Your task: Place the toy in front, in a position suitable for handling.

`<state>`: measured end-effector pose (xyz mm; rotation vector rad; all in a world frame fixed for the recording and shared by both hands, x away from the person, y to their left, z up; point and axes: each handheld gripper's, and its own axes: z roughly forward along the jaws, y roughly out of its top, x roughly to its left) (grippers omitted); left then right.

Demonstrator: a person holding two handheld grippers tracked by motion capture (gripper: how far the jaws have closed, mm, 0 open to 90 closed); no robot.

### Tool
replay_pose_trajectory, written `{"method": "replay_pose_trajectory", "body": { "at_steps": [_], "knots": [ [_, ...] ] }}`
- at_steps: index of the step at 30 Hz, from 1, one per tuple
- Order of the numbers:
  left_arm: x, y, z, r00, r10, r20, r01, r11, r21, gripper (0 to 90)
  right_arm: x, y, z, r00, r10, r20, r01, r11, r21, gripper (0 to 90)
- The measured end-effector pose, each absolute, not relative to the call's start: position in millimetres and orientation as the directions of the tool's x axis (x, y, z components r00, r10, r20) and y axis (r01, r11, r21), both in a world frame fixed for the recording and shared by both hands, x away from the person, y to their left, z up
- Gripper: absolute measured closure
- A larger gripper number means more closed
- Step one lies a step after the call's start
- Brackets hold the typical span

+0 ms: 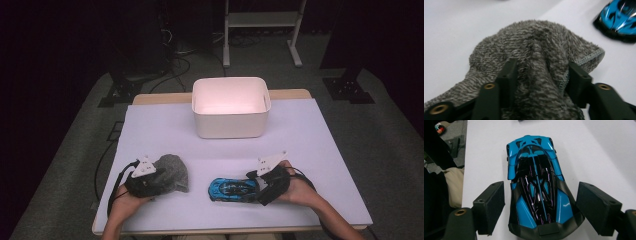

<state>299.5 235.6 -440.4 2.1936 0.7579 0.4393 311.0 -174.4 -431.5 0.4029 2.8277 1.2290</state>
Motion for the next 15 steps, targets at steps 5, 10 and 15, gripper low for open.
{"method": "replay_pose_trajectory", "body": {
  "at_steps": [5,10,15],
  "knots": [
    [298,232,-439,0.776,0.622,0.103,0.356,-0.566,0.744,70.2,308,-178,-430,-0.966,0.257,0.029,0.198,0.663,0.722,20.1],
    [295,225,-428,0.811,0.582,0.054,0.324,-0.526,0.786,74.6,308,-185,-438,-0.962,0.262,0.077,0.239,0.670,0.702,17.5],
    [292,194,-418,0.873,0.486,0.046,0.265,-0.551,0.791,74.5,310,-187,-445,-0.961,0.268,0.072,0.243,0.688,0.684,17.3]
  ]
}}
